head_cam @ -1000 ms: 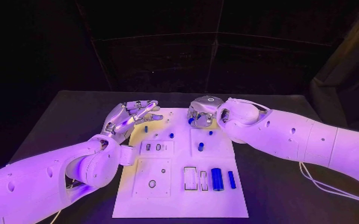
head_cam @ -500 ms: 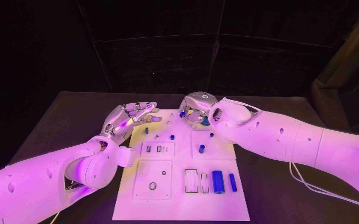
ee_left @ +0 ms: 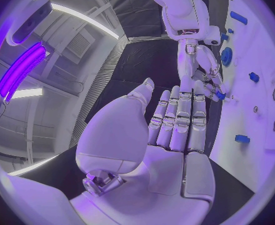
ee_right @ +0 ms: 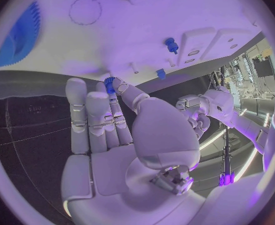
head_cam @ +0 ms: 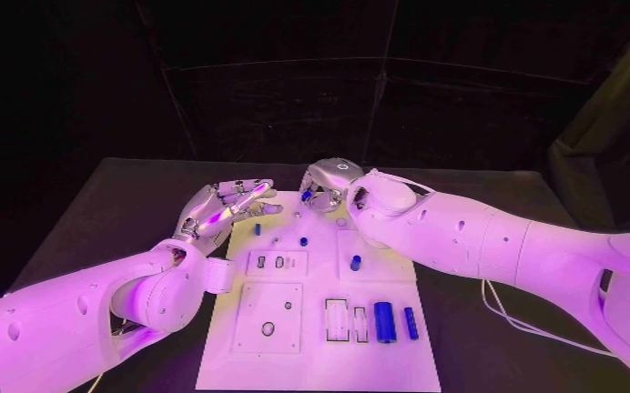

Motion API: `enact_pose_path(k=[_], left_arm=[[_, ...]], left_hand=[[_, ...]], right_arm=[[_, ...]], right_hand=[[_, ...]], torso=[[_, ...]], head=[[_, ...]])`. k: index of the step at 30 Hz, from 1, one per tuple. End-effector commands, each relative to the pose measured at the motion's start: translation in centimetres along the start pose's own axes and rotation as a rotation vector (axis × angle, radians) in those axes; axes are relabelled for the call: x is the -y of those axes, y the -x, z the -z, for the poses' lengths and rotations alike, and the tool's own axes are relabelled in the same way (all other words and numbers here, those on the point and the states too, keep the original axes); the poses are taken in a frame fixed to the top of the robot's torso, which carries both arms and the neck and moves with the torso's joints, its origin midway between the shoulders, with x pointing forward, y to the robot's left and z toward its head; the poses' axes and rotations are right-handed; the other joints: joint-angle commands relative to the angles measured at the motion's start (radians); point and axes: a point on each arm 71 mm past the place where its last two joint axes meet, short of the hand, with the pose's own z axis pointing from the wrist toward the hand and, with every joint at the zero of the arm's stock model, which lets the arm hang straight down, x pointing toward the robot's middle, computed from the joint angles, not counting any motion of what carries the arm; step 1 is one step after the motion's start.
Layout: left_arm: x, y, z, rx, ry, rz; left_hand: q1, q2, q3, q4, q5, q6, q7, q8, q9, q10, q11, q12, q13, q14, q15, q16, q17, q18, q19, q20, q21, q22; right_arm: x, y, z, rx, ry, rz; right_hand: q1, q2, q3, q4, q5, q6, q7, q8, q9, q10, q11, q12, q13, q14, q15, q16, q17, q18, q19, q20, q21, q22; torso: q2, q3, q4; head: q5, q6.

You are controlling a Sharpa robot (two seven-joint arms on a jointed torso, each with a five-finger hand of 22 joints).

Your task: Assemble the parts on the task board

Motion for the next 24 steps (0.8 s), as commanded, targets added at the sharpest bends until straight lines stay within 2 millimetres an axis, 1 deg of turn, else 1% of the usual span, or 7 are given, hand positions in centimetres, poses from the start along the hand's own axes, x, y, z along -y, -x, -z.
enact_pose_path(k=[1,4,11,15,18,22,24], left_arm=[[0.16,-0.19,-0.08,-0.014,-0.003,0.014],[0.18,-0.19,-0.13,-0.014,-0.003,0.014],[0.18,-0.15,-0.18,-0.014,-0.003,0.013],[0.19,-0.1,-0.19,-0.013,-0.002,0.013],[0.19,-0.07,-0.2,-0.013,-0.001,0.012],[0.18,-0.02,-0.21,-0.012,0.0,0.012],[0.19,0.05,-0.2,-0.011,0.0,0.011]], left_hand=[[0.001,0.012,0.0,-0.005,0.0,0.005,0.001,-0.002,-0.001,0.006,-0.001,-0.003,-0.001,0.003,0.003,-0.007,0.002,0.014,0.007,-0.003,-0.003,-0.001],[0.001,0.012,0.0,-0.005,0.0,0.005,0.001,-0.002,-0.001,0.006,-0.001,-0.003,-0.001,0.003,0.003,-0.007,0.002,0.014,0.007,-0.003,-0.003,-0.001],[0.001,0.012,0.0,-0.005,0.0,0.005,0.001,-0.002,-0.001,0.006,-0.001,-0.003,-0.001,0.003,0.003,-0.007,0.002,0.014,0.007,-0.003,-0.003,-0.001],[0.001,0.012,0.0,-0.005,0.0,0.005,0.001,-0.002,-0.001,0.006,-0.001,-0.003,-0.001,0.003,0.003,-0.007,0.002,0.014,0.007,-0.003,-0.003,-0.001],[0.001,0.012,0.0,-0.005,0.0,0.005,0.001,-0.002,-0.001,0.006,-0.001,-0.003,-0.001,0.003,0.003,-0.007,0.002,0.014,0.007,-0.003,-0.003,-0.001],[0.001,0.012,0.0,-0.005,0.0,0.005,0.001,-0.002,-0.001,0.006,-0.001,-0.003,-0.001,0.003,0.003,-0.007,0.002,0.014,0.007,-0.003,-0.003,-0.001],[0.001,0.012,0.0,-0.005,0.0,0.005,0.001,-0.002,-0.001,0.006,-0.001,-0.003,-0.001,0.003,0.003,-0.007,0.002,0.014,0.007,-0.003,-0.003,-0.001]], right_arm=[[0.03,0.1,-0.21,0.002,-0.011,0.007],[-0.01,-0.07,-0.37,-0.015,-0.012,0.012],[-0.2,-0.37,-0.51,-0.053,-0.007,0.026],[-0.29,-0.47,-0.54,-0.066,-0.005,0.028],[-0.41,-0.48,-0.54,-0.067,0.0,0.028],[-0.49,-0.34,-0.38,-0.056,0.007,0.028],[-0.47,-0.22,-0.26,-0.044,0.01,0.03]], right_hand=[[-0.003,-0.009,0.005,-0.003,-0.007,-0.005,0.001,-0.003,0.0,-0.005,0.001,-0.005,-0.001,-0.005,0.003,0.006,0.001,-0.017,-0.007,0.002,0.002,0.001],[-0.005,-0.012,0.008,0.0,-0.009,-0.006,0.001,-0.002,0.0,-0.007,0.002,-0.004,-0.001,-0.006,0.004,0.007,0.001,-0.017,-0.008,0.003,0.003,0.001],[-0.008,-0.018,0.012,0.004,-0.016,-0.007,0.001,-0.002,0.0,-0.007,0.001,-0.003,0.0,-0.007,0.004,0.009,0.001,-0.016,-0.011,0.004,0.004,0.001],[-0.01,-0.023,0.013,0.006,-0.019,-0.008,0.0,-0.002,0.0,-0.008,0.002,-0.003,0.0,-0.008,0.004,0.01,0.0,-0.016,-0.012,0.004,0.005,0.001],[-0.011,-0.024,0.013,0.007,-0.02,-0.008,0.0,-0.002,0.0,-0.008,0.002,-0.003,0.0,-0.008,0.004,0.011,0.002,-0.016,-0.012,0.004,0.006,0.002],[-0.012,-0.024,0.015,0.009,-0.02,-0.006,0.0,-0.001,0.001,-0.007,0.001,-0.003,0.0,-0.008,0.004,0.013,0.003,-0.016,-0.012,0.004,0.007,0.003],[-0.012,-0.024,0.015,0.009,-0.02,-0.006,0.0,-0.001,0.001,-0.007,0.001,-0.003,0.0,-0.008,0.004,0.013,0.003,-0.016,-0.012,0.004,0.007,0.003]], torso=[[0.006,-0.0024,0.0036],[0.008,-0.0029,0.0053],[0.009,-0.0013,0.0034],[0.011,-0.0019,0.0026],[0.011,-0.0015,0.0031],[0.013,-0.0013,0.0047],[0.012,-0.0009,0.0041]], head=[[-0.001,0.003],[-0.002,0.001],[0.0,0.0],[0.001,0.001],[0.0,0.0],[0.001,0.001],[0.002,0.001]])
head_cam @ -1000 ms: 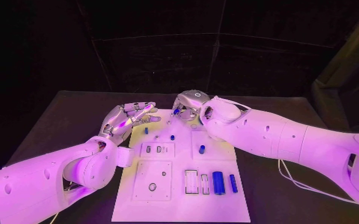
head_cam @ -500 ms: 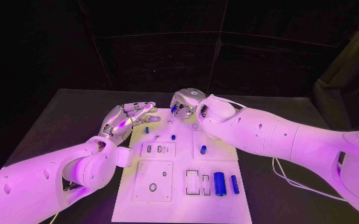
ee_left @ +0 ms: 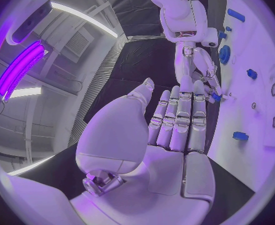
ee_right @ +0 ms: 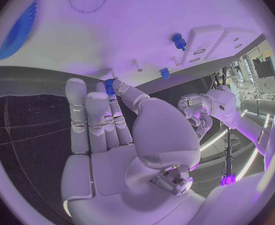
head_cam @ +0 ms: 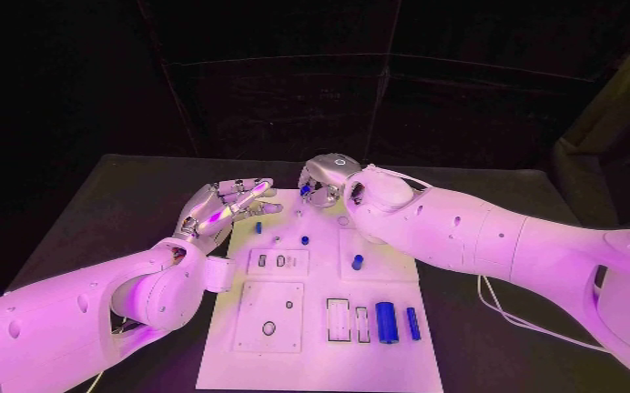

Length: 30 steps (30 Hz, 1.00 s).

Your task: Assemble the parts on the task board

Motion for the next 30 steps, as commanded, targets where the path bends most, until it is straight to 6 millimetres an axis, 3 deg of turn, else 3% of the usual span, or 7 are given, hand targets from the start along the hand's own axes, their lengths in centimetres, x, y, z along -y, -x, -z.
enact_pose_path(k=[1,9,24,30], left_arm=[[0.12,-0.04,-0.05,-0.011,-0.002,0.008],[0.12,0.16,-0.07,-0.008,-0.002,0.006],[0.13,0.43,-0.1,-0.002,-0.001,0.002],[0.14,0.47,-0.12,-0.002,-0.001,0.002]], left_hand=[[0.001,0.012,0.0,-0.005,0.0,0.006,0.001,-0.002,-0.001,0.006,-0.001,-0.003,-0.001,0.003,0.003,-0.007,0.001,0.014,0.007,-0.003,-0.003,-0.002],[0.001,0.012,0.001,-0.007,0.0,0.006,0.0,-0.004,-0.001,0.006,-0.002,-0.005,-0.001,0.003,0.003,-0.008,0.002,0.014,0.008,-0.003,-0.004,-0.003],[0.001,0.012,0.002,-0.008,0.0,0.006,0.0,-0.004,-0.001,0.007,-0.002,-0.006,-0.001,0.003,0.003,-0.009,0.002,0.014,0.008,-0.003,-0.004,-0.003],[0.001,0.012,0.002,-0.008,0.0,0.006,0.0,-0.004,-0.001,0.007,-0.002,-0.006,-0.001,0.003,0.003,-0.009,0.002,0.014,0.008,-0.003,-0.004,-0.003]], right_arm=[[-0.23,-0.8,0.36,-0.039,0.013,0.014],[-0.14,-0.38,0.72,0.005,0.022,0.017],[-0.3,-0.33,1.04,-0.004,0.036,0.019],[-0.19,-0.41,1.0,-0.013,0.028,0.022]], right_hand=[[0.003,-0.01,0.007,0.001,-0.003,0.006,-0.002,0.005,0.001,-0.006,0.001,-0.001,0.001,-0.004,0.0,0.006,0.002,-0.016,-0.008,0.001,0.008,0.003],[0.003,-0.011,0.008,0.002,-0.002,0.007,-0.002,0.005,0.001,-0.005,0.0,-0.001,0.002,-0.004,0.0,0.007,0.003,-0.017,-0.008,0.001,0.009,0.004],[0.003,-0.019,0.009,0.003,-0.002,0.008,-0.002,0.005,0.001,-0.004,0.0,-0.001,0.002,-0.004,0.0,0.011,0.005,-0.017,-0.008,0.001,0.011,0.005],[-0.003,-0.033,0.01,0.009,-0.004,0.0,0.0,0.002,0.0,-0.015,0.003,-0.005,0.0,-0.007,0.002,0.007,-0.004,-0.015,-0.016,0.002,0.007,-0.005]], torso=[[0.001,0.0008,-0.001],[0.003,0.002,-0.0014],[0.005,0.0009,-0.0006],[0.006,0.0003,0.0005]], head=[[0.003,0.001],[0.003,0.004],[0.001,0.006],[0.0,0.005]])
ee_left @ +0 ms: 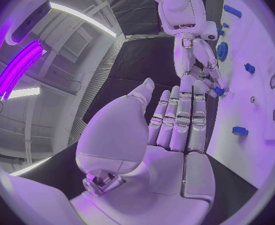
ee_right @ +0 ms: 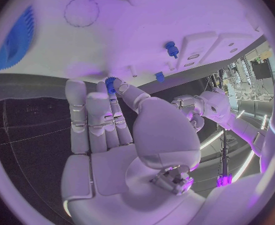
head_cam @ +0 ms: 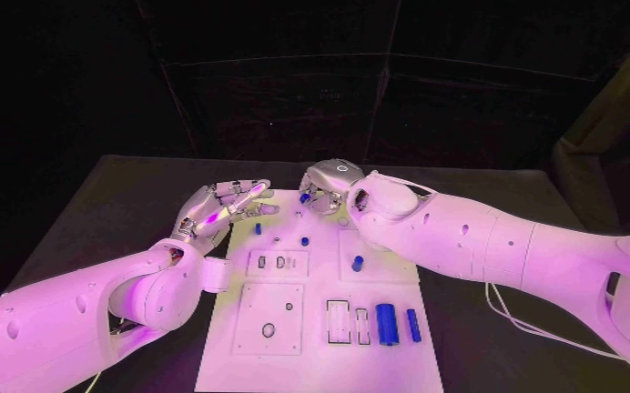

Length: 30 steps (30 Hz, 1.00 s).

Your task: Assemble the parts on the task board

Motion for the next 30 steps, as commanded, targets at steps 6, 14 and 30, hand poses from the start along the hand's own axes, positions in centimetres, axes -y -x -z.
enact_pose_path(k=[6,14,30], left_arm=[[0.1,-0.1,-0.1,-0.013,-0.002,0.008],[0.1,0.0,-0.1,-0.014,0.002,0.009],[0.2,0.2,0.2,-0.017,0.004,0.011]], left_hand=[[0.002,0.012,-0.001,-0.007,0.0,0.006,0.0,-0.005,-0.001,0.007,-0.002,-0.007,-0.001,0.003,0.002,-0.005,0.002,0.015,0.005,0.0,-0.005,-0.002],[0.001,0.012,0.0,-0.009,0.0,0.005,0.0,-0.007,-0.002,0.006,-0.001,-0.009,-0.002,0.003,0.003,-0.007,0.003,0.014,0.005,0.0,-0.006,-0.003],[0.001,0.012,0.0,-0.011,0.0,0.005,-0.001,-0.008,-0.001,0.006,-0.001,-0.011,-0.002,0.002,0.003,-0.009,0.003,0.014,0.006,0.001,-0.007,-0.004]], right_arm=[[0.1,-0.2,-0.2,-0.01,-0.009,0.012],[0.3,0.4,0.3,0.053,-0.004,0.002],[7.8,3.4,8.7,-0.065,-0.241,-0.258]], right_hand=[[-0.012,-0.081,-0.041,0.027,-0.024,-0.199,0.024,-0.005,-0.005,-0.19,0.034,-0.003,-0.002,-0.056,0.029,-0.1,-0.154,0.006,-0.092,0.022,-0.075,-0.137],[0.049,-0.085,-0.173,0.086,-0.004,-0.266,0.024,0.005,0.002,-0.246,0.034,0.051,0.007,-0.049,0.028,-0.128,-0.191,0.007,-0.087,0.025,-0.107,-0.167],[-0.017,-0.134,-0.307,0.198,0.147,-0.115,-0.037,0.034,0.004,0.19,-0.054,0.547,0.398,0.052,-0.041,0.273,0.353,-0.064,0.142,-0.039,0.167,0.263]], torso=[[0.001,-0.0009,0.0008],[0.002,0.0012,0.0009],[-0.01,0.0103,-0.0274]], head=[[-0.001,0.0],[-0.002,0.002],[0.006,0.008]])
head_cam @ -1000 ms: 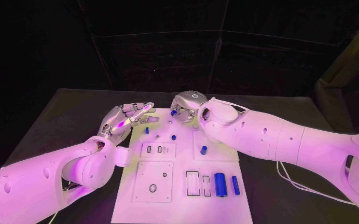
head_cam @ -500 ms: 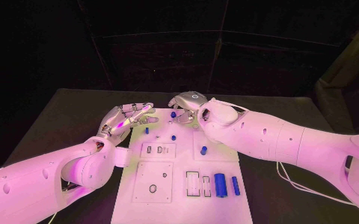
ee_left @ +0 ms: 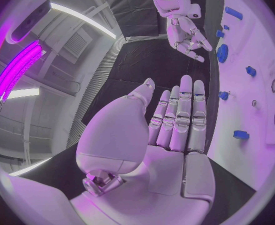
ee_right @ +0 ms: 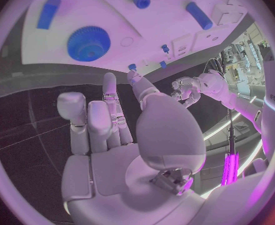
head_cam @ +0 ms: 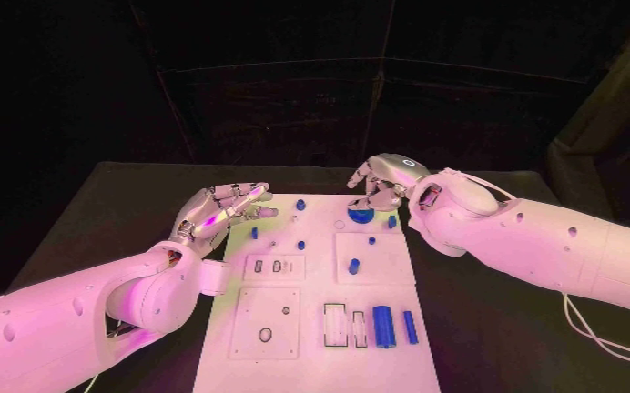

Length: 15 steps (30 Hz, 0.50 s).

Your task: Assemble the parts on the task board

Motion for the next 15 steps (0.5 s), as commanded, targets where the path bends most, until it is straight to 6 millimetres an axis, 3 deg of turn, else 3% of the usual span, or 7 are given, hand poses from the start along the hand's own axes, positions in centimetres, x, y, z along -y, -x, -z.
enact_pose_path(k=[1,2,3,5,7,11,15], left_arm=[[0.1,-0.2,0.0,-0.019,-0.004,0.011],[0.1,-0.3,0.0,-0.02,-0.004,0.012],[0.1,-0.3,-0.1,-0.021,-0.003,0.013],[0.1,-0.4,-0.1,-0.023,-0.002,0.014],[0.1,-0.4,-0.1,-0.025,-0.001,0.015],[0.0,-0.5,-0.1,-0.026,0.0,0.016],[0.0,-0.4,-0.2,-0.025,0.0,0.015]], left_hand=[[-0.003,0.009,0.001,-0.006,-0.001,0.006,-0.001,-0.004,-0.001,0.007,-0.002,-0.006,-0.001,0.002,0.003,-0.006,0.002,0.015,0.006,0.001,-0.003,-0.001],[-0.003,0.009,0.001,-0.006,-0.001,0.006,-0.001,-0.004,-0.001,0.007,-0.002,-0.006,-0.001,0.002,0.003,-0.006,0.002,0.015,0.006,0.001,-0.003,-0.001],[-0.003,0.009,0.001,-0.006,-0.001,0.006,-0.001,-0.004,-0.001,0.007,-0.002,-0.006,-0.001,0.002,0.003,-0.006,0.002,0.015,0.006,0.001,-0.003,-0.001],[-0.003,0.009,0.001,-0.006,-0.001,0.006,-0.001,-0.004,-0.001,0.007,-0.002,-0.006,-0.001,0.002,0.003,-0.006,0.002,0.015,0.006,0.001,-0.003,-0.001],[-0.003,0.009,0.001,-0.006,-0.001,0.006,-0.001,-0.004,-0.001,0.007,-0.002,-0.006,-0.001,0.002,0.003,-0.006,0.002,0.015,0.006,0.001,-0.003,-0.001],[-0.003,0.009,0.001,-0.006,-0.001,0.006,-0.001,-0.004,-0.001,0.007,-0.002,-0.006,-0.001,0.002,0.003,-0.006,0.002,0.015,0.006,0.001,-0.003,-0.001],[-0.003,0.009,0.001,-0.006,-0.001,0.006,-0.001,-0.004,-0.001,0.007,-0.002,-0.006,-0.001,0.002,0.003,-0.006,0.002,0.015,0.006,0.001,-0.003,-0.001]], right_arm=[[1.3,-0.4,0.8,-0.113,-0.117,-0.11],[1.7,-0.3,1.0,-0.123,-0.133,-0.11],[2.0,-0.3,1.2,-0.131,-0.145,-0.108],[2.5,-0.3,1.3,-0.144,-0.163,-0.102],[2.9,-0.3,1.4,-0.161,-0.18,-0.09],[3.2,-0.5,1.3,-0.183,-0.194,-0.066],[3.1,-0.8,0.8,-0.189,-0.197,-0.04]], right_hand=[[0.023,0.021,-0.06,0.041,0.016,-0.016,-0.005,-0.005,-0.001,-0.015,-0.003,0.275,0.303,0.047,0.005,0.084,0.119,-0.029,0.037,-0.002,0.061,0.097],[0.018,0.007,-0.079,0.049,0.009,-0.022,0.001,-0.006,-0.002,-0.019,0.005,0.321,0.357,0.047,-0.001,0.095,0.138,-0.031,0.04,0.0,0.069,0.111],[0.033,0.017,-0.095,0.067,0.013,-0.031,0.003,-0.006,-0.002,-0.034,0.006,0.375,0.42,0.045,0.002,0.106,0.153,-0.034,0.04,0.007,0.077,0.123],[0.052,0.016,-0.123,0.094,0.012,-0.041,0.011,-0.003,-0.002,-0.059,0.011,0.427,0.488,0.043,0.001,0.118,0.171,-0.036,0.039,0.014,0.086,0.135],[0.068,0.007,-0.145,0.118,0.013,-0.054,0.011,-0.002,-0.002,-0.06,0.018,0.481,0.556,0.045,0.012,0.131,0.194,-0.034,0.042,0.012,0.096,0.15],[0.098,0.002,-0.167,0.157,0.012,-0.066,0.018,0.003,-0.002,-0.06,0.02,0.543,0.636,0.047,0.014,0.148,0.223,-0.038,0.045,0.019,0.109,0.17],[0.115,0.004,-0.169,0.169,0.013,-0.068,0.019,0.007,-0.001,-0.06,0.021,0.562,0.662,0.047,0.016,0.154,0.233,-0.039,0.045,0.021,0.113,0.176]], torso=[[-0.004,0.0049,-0.0116],[-0.005,0.0059,-0.0129],[-0.005,0.0064,-0.0133],[-0.005,0.0076,-0.0134],[-0.004,0.0065,-0.0118],[-0.004,0.0058,-0.0108],[-0.002,0.0069,-0.0118]], head=[[0.004,0.0],[0.006,0.0],[0.006,0.0],[0.005,0.0],[0.002,-0.001],[0.003,-0.003],[0.005,-0.005]])
